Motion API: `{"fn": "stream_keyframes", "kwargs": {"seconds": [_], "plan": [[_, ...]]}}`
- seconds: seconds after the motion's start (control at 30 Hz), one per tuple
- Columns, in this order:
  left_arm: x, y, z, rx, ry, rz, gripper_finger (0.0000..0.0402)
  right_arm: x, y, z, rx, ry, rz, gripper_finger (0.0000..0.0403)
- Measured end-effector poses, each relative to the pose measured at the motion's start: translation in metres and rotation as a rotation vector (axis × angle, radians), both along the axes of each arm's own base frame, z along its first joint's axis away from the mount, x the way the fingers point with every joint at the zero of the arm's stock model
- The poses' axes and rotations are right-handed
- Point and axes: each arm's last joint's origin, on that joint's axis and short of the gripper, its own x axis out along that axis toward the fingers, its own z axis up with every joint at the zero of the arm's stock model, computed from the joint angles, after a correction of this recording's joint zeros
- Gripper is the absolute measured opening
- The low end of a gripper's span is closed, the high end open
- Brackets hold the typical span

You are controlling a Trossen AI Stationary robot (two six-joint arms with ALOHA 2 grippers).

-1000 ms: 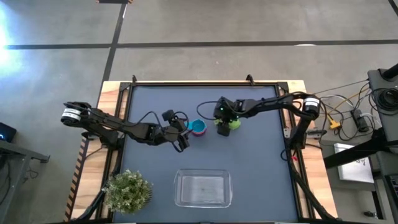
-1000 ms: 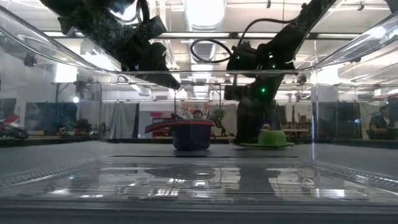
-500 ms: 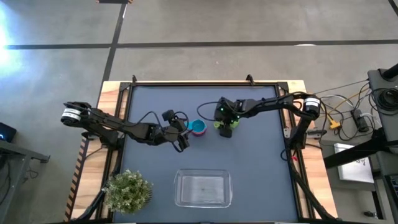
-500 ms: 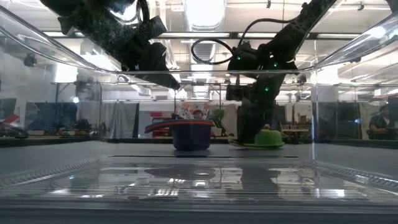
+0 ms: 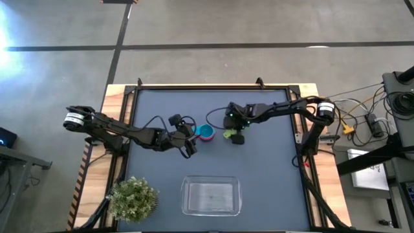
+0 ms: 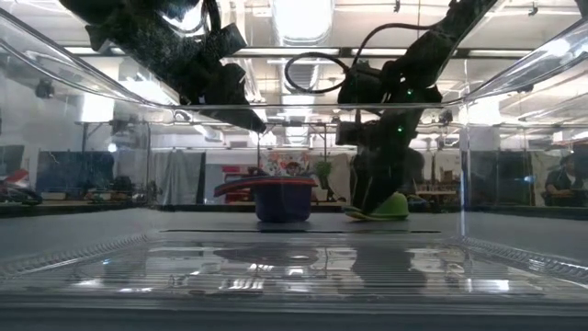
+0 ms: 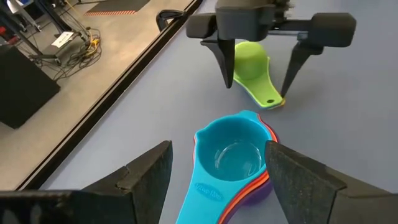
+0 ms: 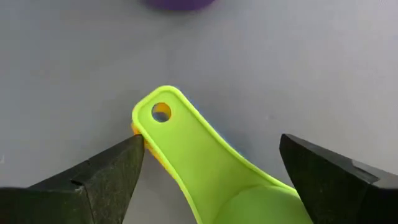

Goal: Nest measuring cups in basket
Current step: Stack the right stacked measuring cups on top of the left stacked measuring cups

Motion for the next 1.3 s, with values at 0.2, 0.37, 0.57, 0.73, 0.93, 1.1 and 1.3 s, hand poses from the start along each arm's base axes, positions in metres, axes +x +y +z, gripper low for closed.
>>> {"fn": "stream_keyframes", "kwargs": {"seconds": [0.2,0.37,0.57,0.73,0.93,1.1,1.3], "plan": [[0.000,0.000,0.000,0.000,0.001,0.000,0.0237,0.001,0.008,0.000,-0.035,0.014,0.103,0.0363],[-0.002,0.000,-0.004,0.002,0.013,0.000,0.0237,0.001,0.008,0.006,-0.031,0.014,0.125,0.0363],[-0.003,0.001,-0.006,0.002,0.009,0.001,0.0237,0.000,0.011,-0.002,-0.035,0.049,0.174,0.0363],[-0.002,0.001,-0.005,0.002,-0.002,0.000,0.0237,0.004,0.009,-0.012,-0.042,0.060,0.206,0.0357],[-0.002,0.001,-0.005,0.001,-0.007,0.000,0.0237,0.005,0.010,-0.017,-0.034,0.064,0.239,0.0291],[-0.002,0.001,-0.005,0.001,-0.007,0.000,0.0237,0.004,0.010,-0.017,-0.028,0.063,0.252,0.0194],[-0.002,0.001,-0.005,0.001,-0.008,0.000,0.0237,0.007,0.009,-0.016,-0.033,0.041,0.209,0.0069]]}}
